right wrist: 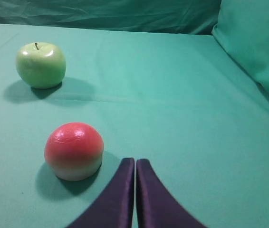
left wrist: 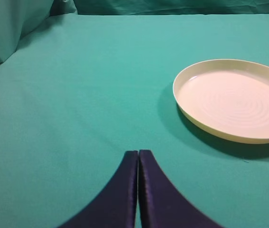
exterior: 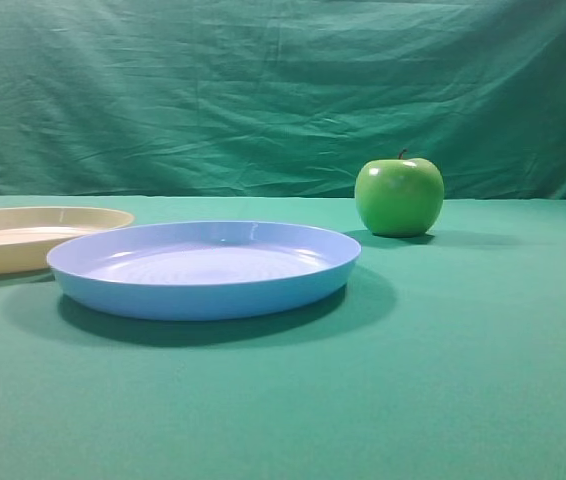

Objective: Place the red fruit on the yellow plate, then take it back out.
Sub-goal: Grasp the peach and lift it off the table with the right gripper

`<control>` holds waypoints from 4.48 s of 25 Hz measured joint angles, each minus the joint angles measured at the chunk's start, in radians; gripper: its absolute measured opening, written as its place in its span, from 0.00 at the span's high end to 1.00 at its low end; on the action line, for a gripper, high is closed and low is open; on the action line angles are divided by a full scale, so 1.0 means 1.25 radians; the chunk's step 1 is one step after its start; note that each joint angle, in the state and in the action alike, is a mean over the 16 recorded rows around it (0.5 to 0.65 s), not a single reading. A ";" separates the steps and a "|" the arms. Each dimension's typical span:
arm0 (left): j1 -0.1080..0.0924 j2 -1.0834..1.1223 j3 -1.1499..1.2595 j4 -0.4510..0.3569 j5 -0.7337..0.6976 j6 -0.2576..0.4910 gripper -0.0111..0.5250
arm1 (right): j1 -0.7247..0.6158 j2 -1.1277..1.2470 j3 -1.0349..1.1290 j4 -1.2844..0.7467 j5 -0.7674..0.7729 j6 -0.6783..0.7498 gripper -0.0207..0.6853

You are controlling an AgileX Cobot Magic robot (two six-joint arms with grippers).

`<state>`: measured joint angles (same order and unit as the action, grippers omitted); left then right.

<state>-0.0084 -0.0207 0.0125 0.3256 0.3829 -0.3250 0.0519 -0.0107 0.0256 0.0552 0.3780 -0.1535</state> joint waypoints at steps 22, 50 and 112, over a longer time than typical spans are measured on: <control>0.000 0.000 0.000 0.000 0.000 0.000 0.98 | 0.000 0.000 -0.005 0.040 -0.204 0.003 0.97; 0.000 0.000 0.000 0.000 0.000 0.000 0.98 | 0.033 0.549 -0.387 0.190 0.175 -0.137 0.97; 0.000 0.000 0.000 0.000 0.000 0.000 0.98 | 0.153 1.232 -0.816 0.309 0.172 -0.306 0.67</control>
<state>-0.0084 -0.0207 0.0125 0.3256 0.3829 -0.3250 0.2429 1.5293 -0.9947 0.4416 0.5933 -0.5363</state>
